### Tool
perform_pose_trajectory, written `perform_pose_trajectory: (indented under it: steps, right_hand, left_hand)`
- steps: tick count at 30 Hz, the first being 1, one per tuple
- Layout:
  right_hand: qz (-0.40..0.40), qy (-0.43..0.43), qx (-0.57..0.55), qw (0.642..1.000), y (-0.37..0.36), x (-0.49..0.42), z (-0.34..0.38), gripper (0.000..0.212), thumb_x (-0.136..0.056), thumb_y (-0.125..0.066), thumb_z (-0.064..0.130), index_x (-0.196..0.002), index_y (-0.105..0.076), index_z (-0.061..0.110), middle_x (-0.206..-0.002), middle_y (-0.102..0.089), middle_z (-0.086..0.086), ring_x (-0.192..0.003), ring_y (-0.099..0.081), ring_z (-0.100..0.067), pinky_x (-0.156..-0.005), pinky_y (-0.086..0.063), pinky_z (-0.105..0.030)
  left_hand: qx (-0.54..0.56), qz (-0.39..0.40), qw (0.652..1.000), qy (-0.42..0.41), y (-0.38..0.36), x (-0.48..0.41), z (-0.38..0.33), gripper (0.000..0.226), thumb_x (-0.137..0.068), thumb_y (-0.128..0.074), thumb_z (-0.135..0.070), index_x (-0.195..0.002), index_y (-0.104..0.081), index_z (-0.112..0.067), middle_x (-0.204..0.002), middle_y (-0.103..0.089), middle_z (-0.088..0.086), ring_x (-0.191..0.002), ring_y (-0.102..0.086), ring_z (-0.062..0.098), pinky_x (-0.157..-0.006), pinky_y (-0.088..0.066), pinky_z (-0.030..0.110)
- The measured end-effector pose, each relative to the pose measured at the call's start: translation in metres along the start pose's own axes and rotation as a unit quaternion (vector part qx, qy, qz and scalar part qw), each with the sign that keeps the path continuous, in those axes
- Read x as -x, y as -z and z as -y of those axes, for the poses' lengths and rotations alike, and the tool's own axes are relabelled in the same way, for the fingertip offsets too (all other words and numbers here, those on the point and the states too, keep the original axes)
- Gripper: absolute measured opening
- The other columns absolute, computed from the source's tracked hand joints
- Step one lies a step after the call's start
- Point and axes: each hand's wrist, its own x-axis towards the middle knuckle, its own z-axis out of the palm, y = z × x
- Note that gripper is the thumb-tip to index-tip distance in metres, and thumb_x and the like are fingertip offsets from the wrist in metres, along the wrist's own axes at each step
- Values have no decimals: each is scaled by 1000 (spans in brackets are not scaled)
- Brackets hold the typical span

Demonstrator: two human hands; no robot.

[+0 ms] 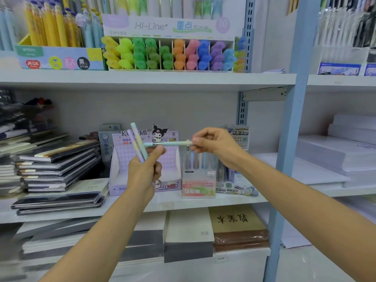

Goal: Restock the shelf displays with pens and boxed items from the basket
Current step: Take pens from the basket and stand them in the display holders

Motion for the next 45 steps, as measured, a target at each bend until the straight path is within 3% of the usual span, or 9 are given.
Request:
perform_pose_trajectory:
  steps: [5,12,17,20,25,33,37,42,45]
  right_hand:
    - [126,-46,88,987,-7,12,-3,14,-86,-69,9,-98,-68,2,-91,-74,-12,-82,-70,-19,-74,-56,-24]
    - [60,37,152,986,-30,4,8,17,-93,-62,29,-108,-70,27,-102,-73,5,-96,-67,-13,-82,-54,-20]
    - [52,40,161,985,-31,-2,8,12,-94,-62,20,-99,-68,10,-79,-72,5,-75,-64,-7,-70,-51,-21]
    - [-48,64,98,992,-21,-12,13,8,-95,-59,15,-100,-60,8,-78,-70,2,-68,-64,-11,-65,-51,-24]
    - [-168,88,143,971,2,-26,5,3,-96,-56,13,-95,-56,11,-89,-69,-12,-68,-67,-11,-62,-49,-15]
    - [-132,48,298,944,4,-45,-42,6,-94,-60,9,-97,-60,4,-86,-70,-14,-74,-70,-23,-66,-54,-25]
    - [-111,60,326,937,4,-53,-47,2,-93,-60,6,-94,-61,5,-82,-71,-15,-73,-70,-25,-64,-52,-19]
    - [-101,71,343,931,6,-59,-49,9,-92,-61,7,-98,-62,0,-81,-71,-17,-73,-71,-28,-76,-58,-38]
    - [-90,75,334,935,4,-56,-51,15,-93,-62,10,-106,-55,10,-77,-71,-11,-71,-70,-22,-73,-58,-36]
  left_hand:
    - [25,-12,999,-21,-3,4,-3,15,-88,-68,-21,-97,-63,-11,-90,-75,8,-36,-42,6,-30,-24,15]
    - [-139,67,988,-28,-4,5,4,16,-87,-70,-21,-96,-69,-9,-90,-70,24,-35,-38,9,-36,-31,17]
    - [-158,97,982,-20,-4,2,3,15,-87,-71,-24,-95,-69,-12,-94,-74,12,-39,-46,11,-37,-32,16]
    - [-154,73,985,17,-3,-6,2,22,-93,-60,-37,-101,-64,-17,-93,-73,0,-47,-51,11,-38,-31,17]
    - [-135,91,986,31,6,-13,11,23,-100,-44,-26,-96,-62,-13,-63,-58,-1,-45,-46,11,-37,-31,19]
    - [-139,134,981,-14,10,-17,21,26,-103,-44,-32,-102,-64,-15,-58,-51,-3,-49,-47,14,-46,-43,23]
    - [-145,131,981,-14,12,-22,26,27,-102,-44,-34,-104,-64,-16,-59,-49,-2,-48,-45,13,-45,-40,23]
    - [-148,125,981,-9,15,-28,33,28,-101,-44,-35,-104,-65,-17,-60,-49,-1,-49,-44,13,-45,-39,23]
    - [-150,127,980,-9,15,-29,36,28,-102,-45,-33,-104,-68,-16,-59,-52,-1,-49,-46,13,-47,-40,22]
